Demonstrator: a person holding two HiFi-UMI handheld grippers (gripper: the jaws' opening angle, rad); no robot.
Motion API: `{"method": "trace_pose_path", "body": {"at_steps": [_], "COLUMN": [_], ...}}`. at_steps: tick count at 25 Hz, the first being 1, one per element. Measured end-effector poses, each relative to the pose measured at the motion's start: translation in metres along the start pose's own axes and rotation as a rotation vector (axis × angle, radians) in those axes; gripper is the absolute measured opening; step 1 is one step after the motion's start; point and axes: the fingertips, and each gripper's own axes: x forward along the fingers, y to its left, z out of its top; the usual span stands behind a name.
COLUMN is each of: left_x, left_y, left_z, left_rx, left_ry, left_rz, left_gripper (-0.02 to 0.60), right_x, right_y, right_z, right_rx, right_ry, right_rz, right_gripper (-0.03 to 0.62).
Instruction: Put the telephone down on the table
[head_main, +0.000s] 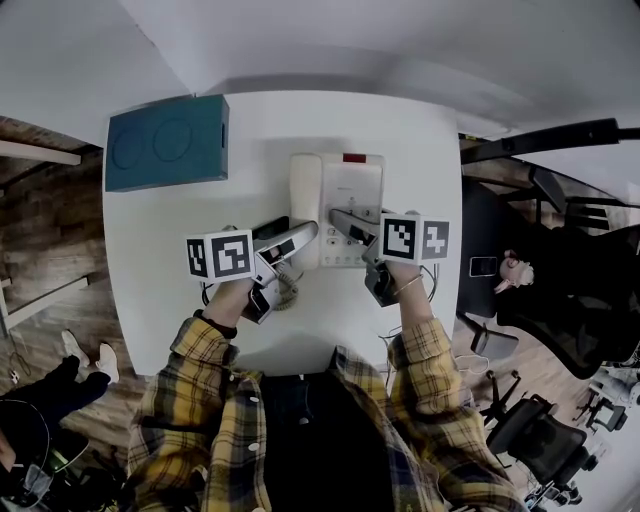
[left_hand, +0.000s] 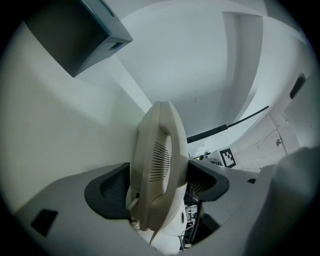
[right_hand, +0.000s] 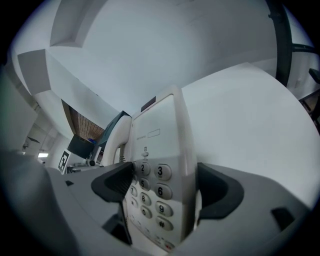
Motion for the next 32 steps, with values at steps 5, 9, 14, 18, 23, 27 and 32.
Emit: {"method": "trace_pose_path", "body": {"at_steps": [5, 9, 14, 18, 23, 27, 32], "left_x": [0.003, 0.005, 0.004, 0.002, -0.003, -0.01, -0.021], "left_y": [-0.001, -0.001, -0.001, -0.001, 0.001, -0.004, -0.019], "left_z": [-0.002, -0.006, -0.007, -0.007, -0.002, 0.003, 0.013], "left_rx": [0.013, 0.048, 0.054, 0.074, 0.134, 0.176, 0.275], "left_ry": [0.012, 0.032, 0.032, 0.027, 0.021, 0.015, -0.015], "left_rz": [0.011, 0.023, 0.028, 0.05, 0.093, 0.104, 0.118], "left_gripper": [0.371, 0.371, 0.37, 0.37, 0.37, 0.37, 0.37], "right_x": [-0.001, -0.004, -0.004, -0.006, -0.006, -0.013, -0.032], "right_y": [-0.004, -0.004, -0.004, -0.003, -0.005, -0.008, -0.002], "right_z": [0.0, 0.005, 0.004, 0.004, 0.004, 0.005, 0.014], "right_rx": [-0.013, -0.119, -0.118, -0.11, -0.112, -0.106, -0.152], "right_ry": [0.003, 0.005, 0.011, -0.006, -0.021, -0.049, -0.11], "right_rz": [-0.036, -0.126, -0.121, -0.109, -0.111, -0.13, -0.161], "right_gripper": [0.368, 0.367, 0.366, 0.365, 0.365, 0.364, 0.364]}}
